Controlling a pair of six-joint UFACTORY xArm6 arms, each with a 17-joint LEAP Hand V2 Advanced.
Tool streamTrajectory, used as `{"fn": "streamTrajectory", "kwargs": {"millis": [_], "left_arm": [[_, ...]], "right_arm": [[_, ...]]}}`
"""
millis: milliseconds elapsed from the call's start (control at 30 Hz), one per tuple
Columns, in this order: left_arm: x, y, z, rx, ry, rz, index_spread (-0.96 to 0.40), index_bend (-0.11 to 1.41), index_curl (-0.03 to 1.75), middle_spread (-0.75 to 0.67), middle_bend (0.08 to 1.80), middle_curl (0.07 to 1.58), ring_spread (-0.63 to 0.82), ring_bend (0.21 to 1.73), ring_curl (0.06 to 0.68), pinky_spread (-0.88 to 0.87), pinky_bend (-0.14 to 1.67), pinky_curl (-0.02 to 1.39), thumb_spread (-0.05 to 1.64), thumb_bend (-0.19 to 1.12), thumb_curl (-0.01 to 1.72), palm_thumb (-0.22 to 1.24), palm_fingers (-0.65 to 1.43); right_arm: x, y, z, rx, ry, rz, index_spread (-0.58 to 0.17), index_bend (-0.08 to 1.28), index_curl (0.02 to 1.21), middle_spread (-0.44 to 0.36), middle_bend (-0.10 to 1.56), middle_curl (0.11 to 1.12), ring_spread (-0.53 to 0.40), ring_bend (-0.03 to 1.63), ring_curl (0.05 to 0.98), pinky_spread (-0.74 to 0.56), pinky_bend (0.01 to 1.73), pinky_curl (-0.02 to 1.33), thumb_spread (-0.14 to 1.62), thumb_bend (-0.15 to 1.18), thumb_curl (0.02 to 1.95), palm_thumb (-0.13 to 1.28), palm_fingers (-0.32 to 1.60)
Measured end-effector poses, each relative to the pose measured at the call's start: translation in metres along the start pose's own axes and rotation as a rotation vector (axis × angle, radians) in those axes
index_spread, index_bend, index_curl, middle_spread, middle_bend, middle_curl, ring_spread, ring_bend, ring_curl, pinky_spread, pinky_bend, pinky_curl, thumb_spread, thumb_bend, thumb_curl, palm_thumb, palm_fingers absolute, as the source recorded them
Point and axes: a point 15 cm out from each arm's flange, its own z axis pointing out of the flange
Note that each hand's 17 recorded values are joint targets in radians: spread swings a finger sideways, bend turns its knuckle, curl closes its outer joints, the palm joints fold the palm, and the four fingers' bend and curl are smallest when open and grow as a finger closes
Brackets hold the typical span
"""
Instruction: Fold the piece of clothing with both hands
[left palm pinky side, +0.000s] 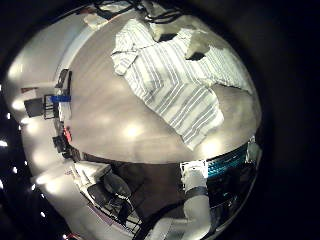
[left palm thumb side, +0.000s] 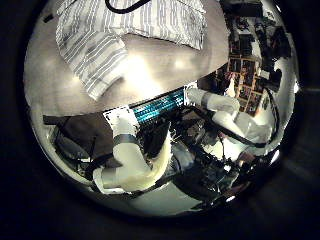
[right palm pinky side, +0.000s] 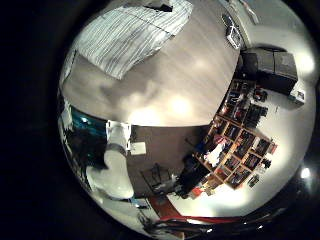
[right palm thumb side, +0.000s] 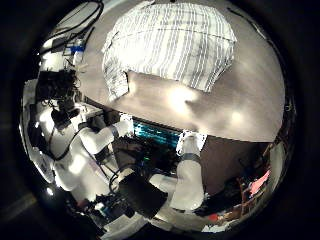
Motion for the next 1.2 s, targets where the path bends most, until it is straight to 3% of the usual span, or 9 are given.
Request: {"fn": "streamTrajectory", "kwargs": {"millis": [133, 400, 533, 733, 900, 1200], "left_arm": [[0.004, 0.002, -0.004, -0.028, 0.000, 0.006, -0.02, 0.17, 0.34, 0.27, 0.18, 0.32, 0.38, 0.66, 0.223, 0.37, 0.41, 0.36, 0.92, -0.03, 0.31, 0.16, 0.10], [-0.003, -0.003, 0.011, -0.041, 0.004, -0.020, -0.02, 0.17, 0.34, 0.27, 0.19, 0.32, 0.38, 0.67, 0.222, 0.37, 0.42, 0.36, 0.91, -0.03, 0.32, 0.17, 0.10], [-0.012, -0.020, 0.025, -0.011, 0.000, -0.031, -0.02, 0.18, 0.34, 0.27, 0.18, 0.32, 0.38, 0.66, 0.220, 0.37, 0.41, 0.35, 0.94, -0.02, 0.32, 0.20, 0.11], [-0.027, -0.043, 0.082, -0.026, 0.018, -0.048, 0.01, 0.15, 0.33, 0.30, 0.19, 0.32, 0.40, 0.67, 0.221, 0.38, 0.43, 0.36, 0.93, -0.04, 0.32, 0.19, 0.07], [-0.023, -0.049, 0.136, -0.094, 0.022, -0.027, 0.06, 0.14, 0.31, 0.38, 0.18, 0.32, 0.47, 0.66, 0.220, 0.43, 0.45, 0.36, 0.85, -0.04, 0.32, 0.15, -0.02], [-0.024, -0.064, 0.168, -0.043, -0.007, -0.039, 0.09, 0.19, 0.31, 0.39, 0.20, 0.31, 0.50, 0.65, 0.207, 0.45, 0.44, 0.35, 0.80, -0.03, 0.34, 0.13, 0.04]], "right_arm": [[0.020, 0.004, 0.010, -0.032, 0.006, 0.052, -0.369, 0.16, 0.25, -0.002, 0.25, 0.36, 0.112, 0.52, 0.224, 0.39, 0.52, 0.29, 1.13, -0.03, 0.25, 0.10, 0.16], [0.023, 0.001, 0.016, -0.046, -0.007, 0.036, -0.370, 0.15, 0.26, -0.002, 0.24, 0.35, 0.114, 0.50, 0.223, 0.39, 0.52, 0.29, 1.12, -0.02, 0.24, 0.08, 0.15], [0.024, 0.000, 0.019, -0.055, -0.013, 0.042, -0.370, 0.15, 0.26, -0.002, 0.24, 0.35, 0.108, 0.51, 0.226, 0.39, 0.52, 0.28, 1.12, -0.02, 0.25, 0.07, 0.16], [0.025, -0.006, 0.033, -0.108, -0.033, 0.055, -0.370, 0.15, 0.25, -0.002, 0.24, 0.35, 0.101, 0.52, 0.229, 0.38, 0.52, 0.28, 1.12, -0.02, 0.25, 0.07, 0.16], [0.025, -0.010, 0.039, -0.128, -0.037, 0.056, -0.367, 0.15, 0.25, -0.002, 0.24, 0.35, 0.099, 0.52, 0.228, 0.38, 0.52, 0.28, 1.13, -0.02, 0.25, 0.08, 0.16], [0.026, -0.014, 0.043, -0.142, -0.038, 0.053, -0.366, 0.15, 0.25, -0.002, 0.25, 0.35, 0.105, 0.51, 0.226, 0.38, 0.52, 0.27, 1.13, -0.02, 0.25, 0.08, 0.16]]}}
